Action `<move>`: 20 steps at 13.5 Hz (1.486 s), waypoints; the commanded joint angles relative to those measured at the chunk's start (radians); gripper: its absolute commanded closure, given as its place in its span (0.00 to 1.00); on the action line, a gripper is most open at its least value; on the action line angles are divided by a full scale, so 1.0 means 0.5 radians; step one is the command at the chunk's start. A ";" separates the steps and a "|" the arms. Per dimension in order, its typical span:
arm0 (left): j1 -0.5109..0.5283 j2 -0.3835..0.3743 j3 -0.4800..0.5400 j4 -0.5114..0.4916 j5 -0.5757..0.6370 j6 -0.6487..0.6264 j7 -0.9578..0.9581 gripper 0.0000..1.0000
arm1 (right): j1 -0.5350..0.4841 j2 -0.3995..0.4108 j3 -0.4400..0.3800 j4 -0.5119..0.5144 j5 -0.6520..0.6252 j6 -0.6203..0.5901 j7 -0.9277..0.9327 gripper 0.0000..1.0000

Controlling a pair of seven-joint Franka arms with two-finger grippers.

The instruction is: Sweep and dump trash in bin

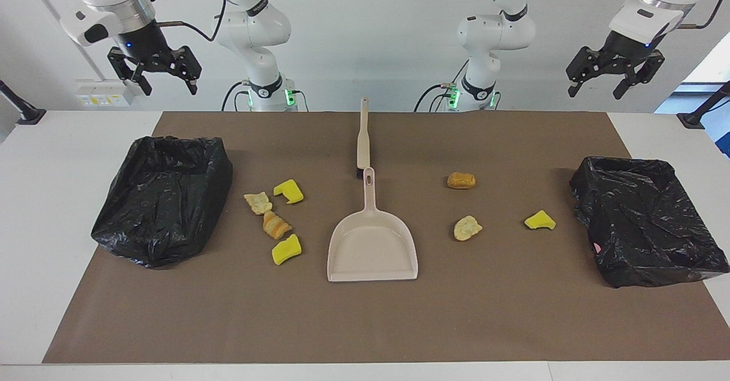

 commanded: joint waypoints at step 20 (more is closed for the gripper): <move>-0.044 -0.338 -0.348 -0.555 -0.050 0.111 -0.190 0.00 | 0.068 0.013 0.082 -0.152 0.010 0.072 0.124 0.00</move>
